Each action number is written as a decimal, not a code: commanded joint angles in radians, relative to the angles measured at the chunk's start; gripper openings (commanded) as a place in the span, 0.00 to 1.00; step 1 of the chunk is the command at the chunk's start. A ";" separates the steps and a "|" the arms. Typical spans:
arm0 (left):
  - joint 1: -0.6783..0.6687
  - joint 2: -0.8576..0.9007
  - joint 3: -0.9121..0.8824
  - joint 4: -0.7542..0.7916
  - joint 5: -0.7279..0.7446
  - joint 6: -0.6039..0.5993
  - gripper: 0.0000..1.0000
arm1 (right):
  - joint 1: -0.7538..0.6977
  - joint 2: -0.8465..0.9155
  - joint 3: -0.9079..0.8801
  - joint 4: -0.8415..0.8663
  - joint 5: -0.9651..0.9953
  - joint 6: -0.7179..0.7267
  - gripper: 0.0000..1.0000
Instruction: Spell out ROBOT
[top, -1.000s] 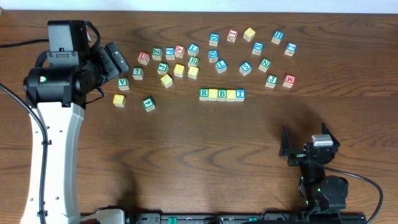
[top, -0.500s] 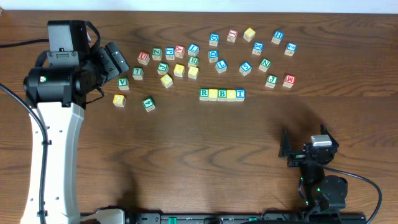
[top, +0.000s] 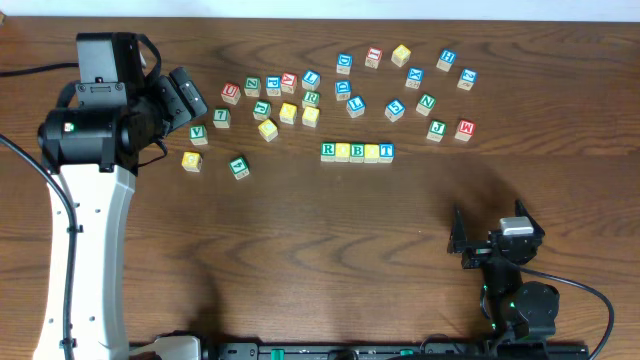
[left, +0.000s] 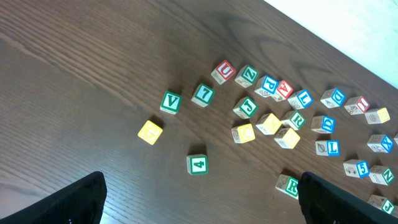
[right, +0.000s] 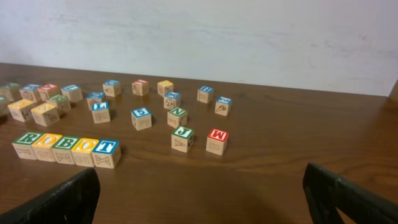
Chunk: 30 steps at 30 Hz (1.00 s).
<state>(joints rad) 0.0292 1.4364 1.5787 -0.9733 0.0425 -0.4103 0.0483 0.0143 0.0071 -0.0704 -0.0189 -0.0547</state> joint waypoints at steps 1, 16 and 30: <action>0.002 0.001 0.005 -0.003 -0.010 0.010 0.97 | 0.005 -0.010 -0.002 -0.005 -0.010 0.016 0.99; 0.003 -0.003 0.005 -0.013 -0.010 0.017 0.97 | 0.005 -0.010 -0.002 -0.005 -0.010 0.016 0.99; 0.003 -0.367 -0.290 0.235 -0.167 0.077 0.97 | 0.005 -0.010 -0.002 -0.004 -0.010 0.016 0.99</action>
<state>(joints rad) 0.0292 1.1622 1.4048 -0.8032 -0.0799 -0.3923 0.0483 0.0143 0.0071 -0.0708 -0.0200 -0.0547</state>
